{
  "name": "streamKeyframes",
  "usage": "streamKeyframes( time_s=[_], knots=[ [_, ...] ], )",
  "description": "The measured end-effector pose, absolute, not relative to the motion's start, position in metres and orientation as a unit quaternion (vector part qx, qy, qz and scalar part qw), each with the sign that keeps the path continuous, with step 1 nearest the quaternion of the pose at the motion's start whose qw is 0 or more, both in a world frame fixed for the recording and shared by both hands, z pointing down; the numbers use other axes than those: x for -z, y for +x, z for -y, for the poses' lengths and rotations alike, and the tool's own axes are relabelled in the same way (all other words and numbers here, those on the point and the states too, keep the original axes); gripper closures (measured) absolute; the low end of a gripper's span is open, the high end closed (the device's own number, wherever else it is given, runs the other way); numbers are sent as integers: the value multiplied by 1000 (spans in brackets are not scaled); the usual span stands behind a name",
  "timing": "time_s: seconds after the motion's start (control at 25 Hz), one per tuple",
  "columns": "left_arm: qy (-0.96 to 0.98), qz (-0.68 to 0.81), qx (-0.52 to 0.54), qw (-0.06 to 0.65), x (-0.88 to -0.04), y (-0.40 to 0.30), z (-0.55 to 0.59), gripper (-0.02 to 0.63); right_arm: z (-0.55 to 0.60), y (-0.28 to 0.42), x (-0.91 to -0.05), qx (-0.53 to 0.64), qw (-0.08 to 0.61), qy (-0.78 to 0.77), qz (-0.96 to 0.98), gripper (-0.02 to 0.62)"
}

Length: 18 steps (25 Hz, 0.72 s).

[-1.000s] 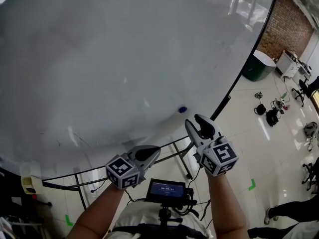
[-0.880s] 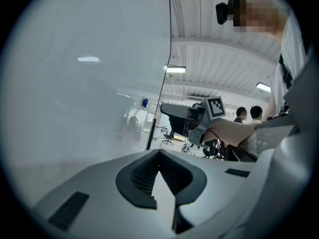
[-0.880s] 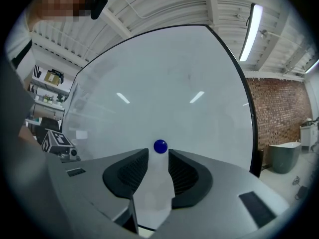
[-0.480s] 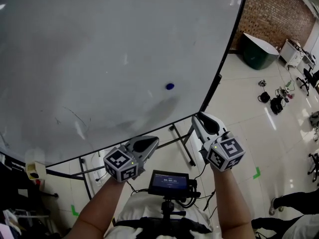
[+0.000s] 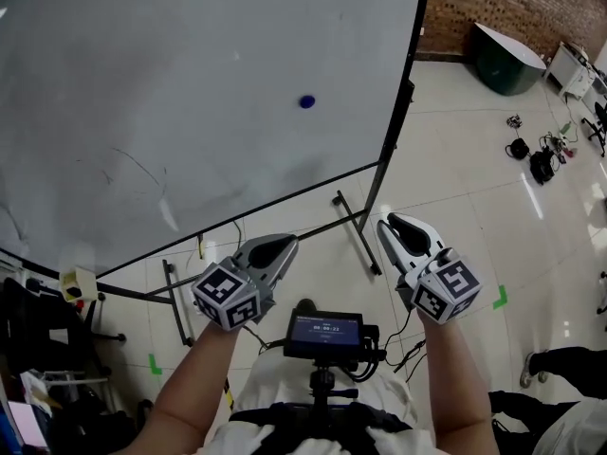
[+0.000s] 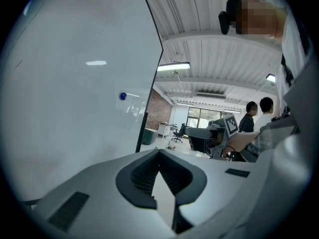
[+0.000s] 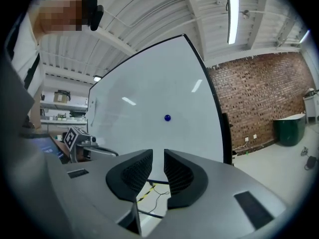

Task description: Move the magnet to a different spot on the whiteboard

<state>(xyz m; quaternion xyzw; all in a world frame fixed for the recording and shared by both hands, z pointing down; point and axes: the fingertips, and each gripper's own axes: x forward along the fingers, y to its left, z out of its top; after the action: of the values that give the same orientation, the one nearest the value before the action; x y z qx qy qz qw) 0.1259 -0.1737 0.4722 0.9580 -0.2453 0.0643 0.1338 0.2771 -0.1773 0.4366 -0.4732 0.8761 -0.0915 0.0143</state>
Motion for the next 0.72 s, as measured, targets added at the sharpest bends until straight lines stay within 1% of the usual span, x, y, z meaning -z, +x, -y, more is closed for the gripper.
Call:
streamKeyframes(
  time_s=[0.04,0.2,0.4,0.72],
  knots=[
    [957,250,-67,131,-472,127,165,598,167,278,-440,93,18,-467,-879,494],
    [952,267,-80,126,-478,123,131,598,131,277,-447,104,41,-443,-889,565],
    [946,287,-76,132,-482,111,99,598,96,261,-452,109,48,-414,-902,565],
    [948,283,-67,129,-481,111,41,598,41,247,-461,115,47,-376,-918,566]
  ],
)
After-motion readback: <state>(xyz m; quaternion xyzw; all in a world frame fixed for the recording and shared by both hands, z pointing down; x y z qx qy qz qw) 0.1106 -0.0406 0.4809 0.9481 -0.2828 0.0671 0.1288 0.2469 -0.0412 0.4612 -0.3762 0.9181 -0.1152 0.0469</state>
